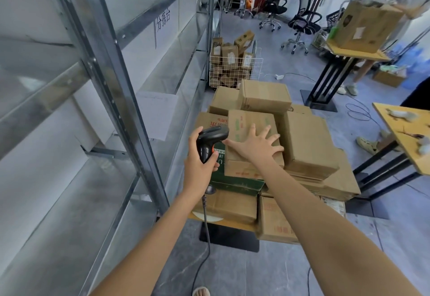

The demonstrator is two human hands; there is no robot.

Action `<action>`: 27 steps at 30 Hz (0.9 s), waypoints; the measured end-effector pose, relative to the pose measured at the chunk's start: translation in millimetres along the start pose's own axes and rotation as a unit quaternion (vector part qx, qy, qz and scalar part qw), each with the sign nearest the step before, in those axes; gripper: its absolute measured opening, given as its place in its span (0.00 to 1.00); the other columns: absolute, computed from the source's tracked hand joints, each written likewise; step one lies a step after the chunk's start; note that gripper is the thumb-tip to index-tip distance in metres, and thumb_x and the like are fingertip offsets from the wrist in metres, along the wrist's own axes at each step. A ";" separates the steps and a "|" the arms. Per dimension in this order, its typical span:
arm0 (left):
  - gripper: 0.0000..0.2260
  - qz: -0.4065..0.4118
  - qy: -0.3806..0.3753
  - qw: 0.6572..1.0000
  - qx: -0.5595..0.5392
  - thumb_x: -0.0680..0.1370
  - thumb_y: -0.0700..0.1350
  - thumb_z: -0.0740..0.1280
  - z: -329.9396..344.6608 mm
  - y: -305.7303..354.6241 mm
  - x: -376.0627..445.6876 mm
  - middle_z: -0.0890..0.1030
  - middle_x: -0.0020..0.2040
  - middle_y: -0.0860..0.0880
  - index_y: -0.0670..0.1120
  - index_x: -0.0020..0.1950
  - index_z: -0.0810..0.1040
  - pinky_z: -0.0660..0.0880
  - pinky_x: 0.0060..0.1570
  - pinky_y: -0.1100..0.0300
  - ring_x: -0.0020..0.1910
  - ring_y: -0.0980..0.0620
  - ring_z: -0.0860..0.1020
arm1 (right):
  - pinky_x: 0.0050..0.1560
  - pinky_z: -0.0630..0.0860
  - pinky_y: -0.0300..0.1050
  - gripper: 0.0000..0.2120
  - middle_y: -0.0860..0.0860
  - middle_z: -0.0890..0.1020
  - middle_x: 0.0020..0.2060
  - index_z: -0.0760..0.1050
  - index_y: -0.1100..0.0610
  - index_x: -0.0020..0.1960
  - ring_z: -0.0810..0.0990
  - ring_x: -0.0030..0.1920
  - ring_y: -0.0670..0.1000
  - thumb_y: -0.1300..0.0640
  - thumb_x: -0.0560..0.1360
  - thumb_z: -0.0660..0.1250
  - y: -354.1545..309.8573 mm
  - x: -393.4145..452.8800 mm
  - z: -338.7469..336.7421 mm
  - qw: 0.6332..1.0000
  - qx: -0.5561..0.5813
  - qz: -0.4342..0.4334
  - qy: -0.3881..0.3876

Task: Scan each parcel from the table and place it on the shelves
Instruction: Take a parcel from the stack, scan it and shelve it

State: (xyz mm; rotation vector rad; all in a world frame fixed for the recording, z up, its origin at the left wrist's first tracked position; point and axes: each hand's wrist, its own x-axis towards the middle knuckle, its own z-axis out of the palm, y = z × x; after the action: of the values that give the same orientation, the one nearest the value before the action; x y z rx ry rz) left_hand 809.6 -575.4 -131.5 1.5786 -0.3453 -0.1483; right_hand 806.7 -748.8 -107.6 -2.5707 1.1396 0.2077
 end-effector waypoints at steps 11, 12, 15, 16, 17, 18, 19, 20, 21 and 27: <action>0.31 -0.103 0.077 0.986 -0.104 0.80 0.38 0.70 10.5 -16.8 17.2 0.76 0.68 0.47 0.67 0.70 0.62 0.79 0.60 0.44 0.55 0.44 0.84 | 0.69 0.50 0.79 0.52 0.59 0.52 0.81 0.53 0.49 0.81 0.47 0.77 0.73 0.20 0.67 0.59 3.9 -1.9 4.8 0.998 -0.005 -0.022 0.055; 0.31 -0.127 0.084 0.980 -0.129 0.80 0.38 0.71 10.6 -18.6 18.6 0.75 0.69 0.46 0.66 0.70 0.62 0.78 0.61 0.41 0.58 0.42 0.83 | 0.69 0.51 0.79 0.51 0.58 0.53 0.81 0.55 0.50 0.80 0.49 0.77 0.73 0.20 0.67 0.59 5.1 -3.0 5.1 0.998 -0.004 -0.028 0.063; 0.30 -0.184 0.097 0.962 -0.176 0.79 0.38 0.71 13.8 -22.9 22.3 0.73 0.71 0.46 0.64 0.71 0.62 0.74 0.66 0.38 0.65 0.42 0.78 | 0.68 0.51 0.80 0.51 0.58 0.54 0.80 0.60 0.51 0.78 0.52 0.77 0.70 0.20 0.66 0.60 6.6 -7.4 6.0 0.996 0.007 -0.040 0.083; 0.30 -0.192 0.099 0.958 -0.187 0.79 0.38 0.71 15.6 -23.5 23.0 0.73 0.71 0.45 0.64 0.70 0.62 0.74 0.67 0.39 0.66 0.43 0.77 | 0.68 0.51 0.80 0.50 0.57 0.54 0.80 0.61 0.51 0.78 0.52 0.77 0.70 0.20 0.66 0.60 6.8 -9.4 6.1 0.995 0.014 -0.041 0.088; 0.30 -0.200 0.100 0.954 -0.200 0.79 0.37 0.70 17.2 -23.2 23.6 0.73 0.71 0.45 0.63 0.70 0.62 0.74 0.67 0.39 0.66 0.43 0.77 | 0.68 0.51 0.80 0.50 0.57 0.54 0.81 0.62 0.51 0.77 0.53 0.77 0.70 0.20 0.66 0.60 6.7 -11.4 6.2 0.995 0.023 -0.042 0.091; 0.30 -0.208 0.101 0.949 -0.214 0.79 0.37 0.70 18.6 -22.5 24.3 0.73 0.71 0.44 0.63 0.70 0.61 0.74 0.67 0.39 0.65 0.43 0.77 | 0.68 0.51 0.80 0.50 0.57 0.53 0.81 0.63 0.51 0.77 0.53 0.77 0.69 0.20 0.65 0.60 6.4 -13.5 6.1 0.994 0.032 -0.043 0.092; 0.30 -0.218 0.100 0.944 -0.227 0.79 0.37 0.71 19.4 -21.8 24.9 0.73 0.71 0.43 0.63 0.71 0.61 0.74 0.66 0.38 0.66 0.42 0.77 | 0.68 0.52 0.80 0.50 0.57 0.53 0.81 0.63 0.51 0.77 0.53 0.77 0.69 0.20 0.65 0.60 6.0 -16.0 5.9 0.994 0.041 -0.044 0.092; 0.31 -0.227 0.096 0.940 -0.237 0.79 0.38 0.71 20.3 -21.5 25.6 0.73 0.70 0.43 0.63 0.71 0.61 0.74 0.66 0.37 0.66 0.41 0.76 | 0.68 0.52 0.80 0.50 0.57 0.52 0.81 0.63 0.50 0.77 0.54 0.76 0.69 0.20 0.65 0.60 5.1 -18.5 5.7 0.994 0.047 -0.044 0.093; 0.30 -0.234 0.092 0.937 -0.243 0.79 0.38 0.71 20.9 -21.0 26.0 0.74 0.70 0.43 0.63 0.71 0.61 0.74 0.66 0.37 0.66 0.40 0.76 | 0.69 0.52 0.80 0.50 0.56 0.52 0.81 0.63 0.50 0.77 0.54 0.76 0.69 0.20 0.65 0.60 4.2 -20.7 5.2 0.993 0.053 -0.044 0.093; 0.27 -0.242 0.084 0.921 -0.295 0.80 0.39 0.71 17.7 -10.1 28.4 0.79 0.66 0.41 0.62 0.69 0.63 0.80 0.58 0.43 0.60 0.44 0.81 | 0.70 0.49 0.79 0.50 0.56 0.54 0.81 0.59 0.48 0.78 0.53 0.77 0.67 0.21 0.66 0.59 6.3 -24.1 -8.3 0.988 0.127 -0.046 0.076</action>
State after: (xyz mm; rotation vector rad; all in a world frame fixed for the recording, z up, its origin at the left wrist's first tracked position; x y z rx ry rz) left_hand 832.2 -601.0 -138.9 1.0339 0.2235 -0.4520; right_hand 785.9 -738.9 -95.0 -2.4350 1.0198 -0.1489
